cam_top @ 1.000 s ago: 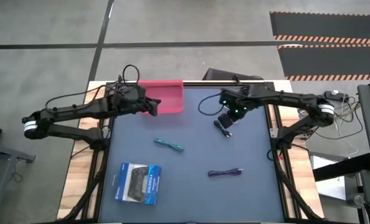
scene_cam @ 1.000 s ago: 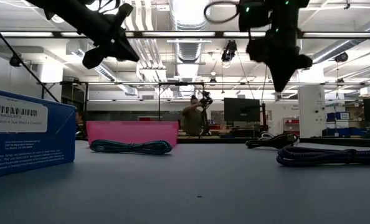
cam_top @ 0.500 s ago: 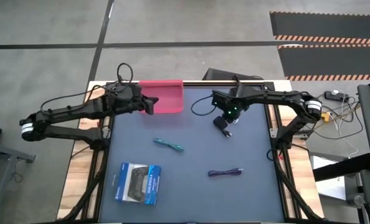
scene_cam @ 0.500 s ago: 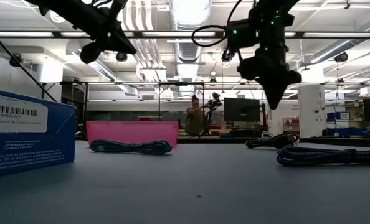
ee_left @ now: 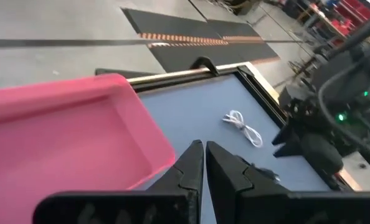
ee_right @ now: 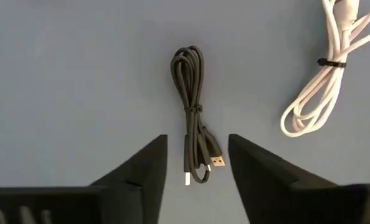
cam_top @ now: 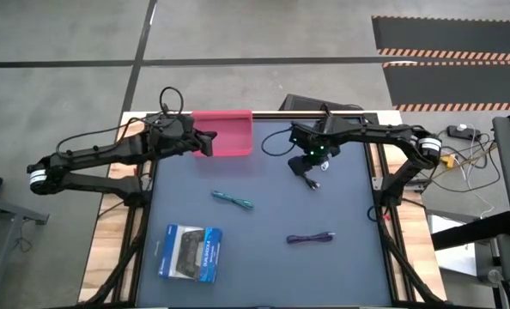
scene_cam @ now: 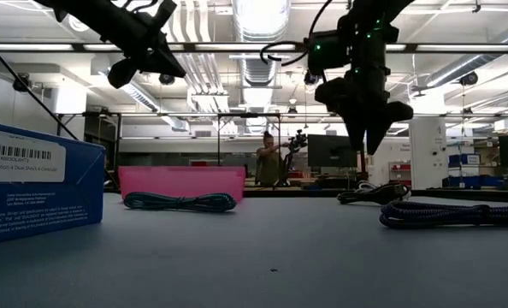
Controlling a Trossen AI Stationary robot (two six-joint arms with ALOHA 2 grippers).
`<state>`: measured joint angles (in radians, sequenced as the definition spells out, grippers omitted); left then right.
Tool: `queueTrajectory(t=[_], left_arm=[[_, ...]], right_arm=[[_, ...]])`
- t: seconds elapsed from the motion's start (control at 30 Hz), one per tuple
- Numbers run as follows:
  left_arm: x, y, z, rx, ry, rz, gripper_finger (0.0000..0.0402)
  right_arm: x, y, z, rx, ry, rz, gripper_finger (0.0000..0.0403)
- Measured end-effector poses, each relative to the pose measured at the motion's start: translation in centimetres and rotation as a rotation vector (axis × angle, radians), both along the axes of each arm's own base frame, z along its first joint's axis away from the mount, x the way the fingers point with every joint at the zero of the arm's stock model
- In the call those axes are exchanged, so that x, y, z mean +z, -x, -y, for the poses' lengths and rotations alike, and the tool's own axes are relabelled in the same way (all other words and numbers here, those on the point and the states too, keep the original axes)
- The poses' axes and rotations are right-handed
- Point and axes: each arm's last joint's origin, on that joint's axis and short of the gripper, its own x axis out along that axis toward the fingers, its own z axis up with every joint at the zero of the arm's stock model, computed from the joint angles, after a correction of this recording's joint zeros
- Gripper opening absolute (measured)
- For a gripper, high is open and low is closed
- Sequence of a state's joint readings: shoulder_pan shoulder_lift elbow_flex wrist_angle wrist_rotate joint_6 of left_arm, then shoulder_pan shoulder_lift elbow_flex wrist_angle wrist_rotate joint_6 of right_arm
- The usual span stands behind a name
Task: Pick and place USB-C Cables
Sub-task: Put the black charger cable into the pink bin
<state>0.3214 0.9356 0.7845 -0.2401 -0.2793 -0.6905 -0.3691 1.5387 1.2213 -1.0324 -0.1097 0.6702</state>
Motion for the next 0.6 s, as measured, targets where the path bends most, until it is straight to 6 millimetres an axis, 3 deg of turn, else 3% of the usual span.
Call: queueTrajectory(t=[0.23, 0.6], left_arm=[[0.0, 0.1, -0.1, 0.041, -0.016, -0.004, 0.0003], [0.2, 0.1, -0.2, 0.071, -0.033, 0.011, 0.0003]], right_arm=[[-2.4, -1.4, -0.3, 0.053, -0.012, -0.052, 0.0204], [-6.0, -3.0, 0.2, 0.064, -0.028, -0.095, 0.0194]])
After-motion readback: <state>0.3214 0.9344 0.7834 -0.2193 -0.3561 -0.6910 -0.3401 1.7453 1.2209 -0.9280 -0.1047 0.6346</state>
